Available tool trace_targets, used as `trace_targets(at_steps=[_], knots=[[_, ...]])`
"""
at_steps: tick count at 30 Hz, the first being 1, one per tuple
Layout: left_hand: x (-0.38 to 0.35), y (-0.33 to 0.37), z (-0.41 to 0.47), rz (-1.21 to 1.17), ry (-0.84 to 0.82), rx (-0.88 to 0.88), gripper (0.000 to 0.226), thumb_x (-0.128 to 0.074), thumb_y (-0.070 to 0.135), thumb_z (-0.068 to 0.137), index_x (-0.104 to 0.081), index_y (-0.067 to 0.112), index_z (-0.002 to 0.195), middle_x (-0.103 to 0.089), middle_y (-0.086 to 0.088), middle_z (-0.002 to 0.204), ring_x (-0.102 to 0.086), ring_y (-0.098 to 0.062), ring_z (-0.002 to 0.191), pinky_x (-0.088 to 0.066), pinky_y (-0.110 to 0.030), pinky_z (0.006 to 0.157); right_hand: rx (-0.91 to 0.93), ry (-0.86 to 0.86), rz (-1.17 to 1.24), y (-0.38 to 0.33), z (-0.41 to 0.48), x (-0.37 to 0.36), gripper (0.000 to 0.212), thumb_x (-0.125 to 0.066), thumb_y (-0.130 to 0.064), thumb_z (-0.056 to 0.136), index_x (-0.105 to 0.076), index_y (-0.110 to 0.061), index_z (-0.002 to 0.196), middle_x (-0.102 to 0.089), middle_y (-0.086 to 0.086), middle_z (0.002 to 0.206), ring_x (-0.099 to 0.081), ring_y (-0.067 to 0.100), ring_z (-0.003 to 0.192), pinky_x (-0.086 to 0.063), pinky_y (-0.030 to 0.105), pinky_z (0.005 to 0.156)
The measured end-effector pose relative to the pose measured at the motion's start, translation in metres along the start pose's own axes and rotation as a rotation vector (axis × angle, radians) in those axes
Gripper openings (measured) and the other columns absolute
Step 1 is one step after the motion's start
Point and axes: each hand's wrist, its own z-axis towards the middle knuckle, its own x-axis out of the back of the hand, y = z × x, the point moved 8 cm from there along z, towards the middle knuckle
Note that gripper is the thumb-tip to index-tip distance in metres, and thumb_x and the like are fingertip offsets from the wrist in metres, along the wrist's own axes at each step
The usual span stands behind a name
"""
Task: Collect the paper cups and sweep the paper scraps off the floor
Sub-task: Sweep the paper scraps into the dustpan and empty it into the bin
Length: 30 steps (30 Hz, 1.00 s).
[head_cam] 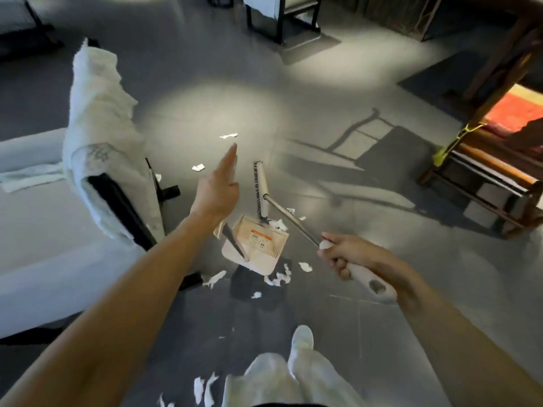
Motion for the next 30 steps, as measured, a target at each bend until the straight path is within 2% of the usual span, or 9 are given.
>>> trace_targets(at_steps=[4,7,9,12,15,19,22,26,30], knots=[[-0.014,0.012,0.108,0.001,0.081,0.087,0.080,-0.046,0.001,0.088,-0.017,0.045,0.148,-0.039,0.005,0.149,-0.056,-0.023,0.118,-0.044,-0.021,0.088,0.006,-0.066,-0.092,-0.109,0.063,0.047,0.044,-0.045,0.004,0.096,-0.041,-0.019,0.133,-0.039,0.001,0.055,-0.032,0.000,0.032,-0.028,0.011,0.030],[-0.027,0.005,0.187,-0.053,0.144,0.158,0.079,-0.046,0.000,0.088,-0.019,0.045,0.147,-0.040,-0.003,0.148,-0.065,-0.006,0.079,-0.043,-0.004,0.058,0.008,-0.144,-0.158,-0.185,0.122,0.076,0.025,-0.048,0.004,0.095,-0.051,-0.018,0.105,-0.042,-0.001,0.053,-0.034,0.000,0.034,-0.030,0.012,0.030],[-0.040,-0.003,0.242,-0.074,0.180,0.189,0.079,-0.047,0.000,0.088,-0.020,0.045,0.147,-0.039,-0.006,0.149,-0.062,-0.002,0.058,-0.040,-0.005,0.045,-0.001,-0.191,-0.213,-0.234,0.172,0.092,0.024,-0.048,0.004,0.094,-0.051,-0.019,0.093,-0.041,-0.001,0.051,-0.035,0.001,0.035,-0.031,0.013,0.030],[-0.059,-0.022,0.327,-0.063,0.233,0.283,0.078,-0.047,0.004,0.089,-0.019,0.050,0.146,-0.043,-0.005,0.146,-0.061,-0.012,0.058,-0.056,-0.027,0.061,-0.041,-0.269,-0.267,-0.303,0.258,0.111,0.023,-0.046,0.005,0.094,-0.049,-0.018,0.091,-0.037,0.000,0.057,-0.034,0.002,0.037,-0.030,0.013,0.030],[-0.073,-0.035,0.412,-0.072,0.275,0.362,0.078,-0.047,0.005,0.089,-0.019,0.051,0.145,-0.050,-0.007,0.139,-0.063,-0.021,0.065,-0.058,-0.041,0.070,-0.113,-0.317,-0.262,-0.371,0.341,0.130,0.023,-0.047,0.005,0.095,-0.048,-0.018,0.096,-0.038,0.002,0.059,-0.035,0.003,0.034,-0.030,0.012,0.030],[-0.079,-0.036,0.504,-0.065,0.339,0.422,0.078,-0.049,0.004,0.090,-0.017,0.047,0.147,-0.037,0.000,0.151,-0.066,-0.018,0.075,-0.058,-0.041,0.078,-0.160,-0.359,-0.297,-0.462,0.422,0.148,0.022,-0.049,0.004,0.095,-0.049,-0.014,0.108,-0.043,0.001,0.053,-0.037,0.003,0.034,-0.032,0.013,0.031],[-0.079,-0.039,0.564,-0.070,0.378,0.444,0.076,-0.050,0.006,0.092,-0.016,0.048,0.147,-0.030,0.004,0.154,-0.066,-0.013,0.076,-0.058,-0.038,0.081,-0.191,-0.408,-0.345,-0.531,0.478,0.153,0.019,-0.052,0.001,0.094,-0.052,-0.017,0.102,-0.047,0.000,0.048,-0.039,0.004,0.035,-0.034,0.015,0.031],[-0.090,-0.060,0.653,-0.071,0.426,0.530,0.073,-0.050,0.007,0.093,-0.019,0.044,0.148,-0.039,-0.003,0.149,-0.057,-0.040,0.113,-0.048,-0.051,0.097,-0.219,-0.431,-0.460,-0.622,0.569,0.156,0.019,-0.058,-0.001,0.091,-0.053,-0.019,0.094,-0.050,0.002,0.048,-0.041,0.006,0.036,-0.038,0.016,0.033],[-0.106,-0.089,0.739,-0.077,0.470,0.606,0.074,-0.051,0.007,0.094,-0.017,0.048,0.147,-0.030,0.009,0.153,-0.060,-0.032,0.111,-0.048,-0.043,0.099,-0.184,-0.460,-0.641,-0.704,0.665,0.149,0.021,-0.060,-0.002,0.090,-0.055,-0.020,0.099,-0.052,0.003,0.049,-0.043,0.006,0.038,-0.041,0.017,0.037]])
